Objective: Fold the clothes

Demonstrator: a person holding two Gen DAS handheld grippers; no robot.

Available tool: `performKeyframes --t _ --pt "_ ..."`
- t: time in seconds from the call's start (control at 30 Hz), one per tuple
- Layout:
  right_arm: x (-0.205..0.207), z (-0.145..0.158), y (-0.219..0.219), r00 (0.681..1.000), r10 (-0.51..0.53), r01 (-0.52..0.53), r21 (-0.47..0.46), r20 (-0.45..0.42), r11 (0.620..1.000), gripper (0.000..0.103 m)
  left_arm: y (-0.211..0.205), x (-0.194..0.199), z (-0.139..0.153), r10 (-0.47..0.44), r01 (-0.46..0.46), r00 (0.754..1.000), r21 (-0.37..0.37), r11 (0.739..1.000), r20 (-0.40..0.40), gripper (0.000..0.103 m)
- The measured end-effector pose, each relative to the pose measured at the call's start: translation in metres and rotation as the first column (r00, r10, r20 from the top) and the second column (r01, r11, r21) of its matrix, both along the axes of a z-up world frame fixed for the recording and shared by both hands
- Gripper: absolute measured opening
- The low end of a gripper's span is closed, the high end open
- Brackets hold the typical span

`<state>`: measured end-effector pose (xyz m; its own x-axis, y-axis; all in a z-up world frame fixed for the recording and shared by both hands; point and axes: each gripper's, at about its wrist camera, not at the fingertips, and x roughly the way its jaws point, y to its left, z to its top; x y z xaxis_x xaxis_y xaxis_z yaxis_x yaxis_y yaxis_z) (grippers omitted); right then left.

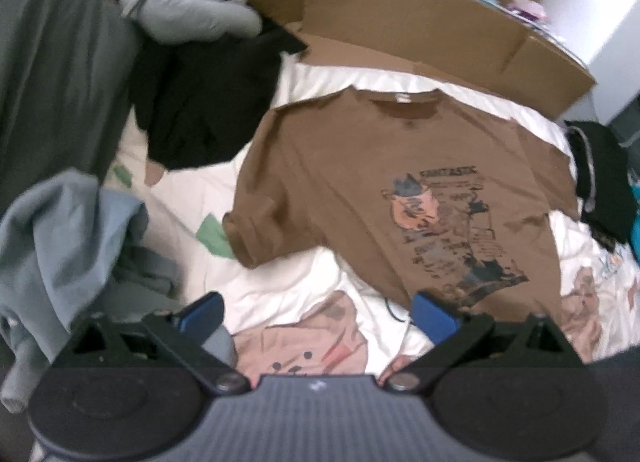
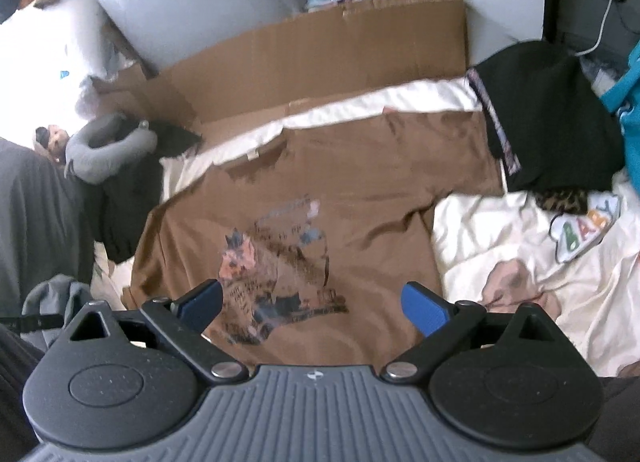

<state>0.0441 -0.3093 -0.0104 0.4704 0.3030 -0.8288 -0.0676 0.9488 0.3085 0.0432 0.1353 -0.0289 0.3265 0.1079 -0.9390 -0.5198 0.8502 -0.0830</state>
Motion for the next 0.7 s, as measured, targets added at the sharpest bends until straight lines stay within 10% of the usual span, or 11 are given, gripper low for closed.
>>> performKeyframes --t 0.5,0.63,0.7 --pt "-0.015 -0.082 -0.006 0.992 0.028 -0.032 -0.038 -0.12 0.999 0.097 0.018 -0.005 -0.063 0.034 -0.033 0.999 -0.028 0.999 0.031 0.087" --pt "-0.022 -0.098 -0.008 0.99 0.043 -0.052 -0.068 -0.134 0.996 0.096 0.032 -0.005 -0.078 0.103 -0.104 0.994 0.019 0.994 0.041 0.043" --pt "-0.024 -0.104 -0.01 0.989 0.035 -0.044 -0.066 -0.143 0.997 0.096 0.042 -0.003 -0.086 0.126 -0.126 0.991 -0.001 0.992 0.043 0.042"
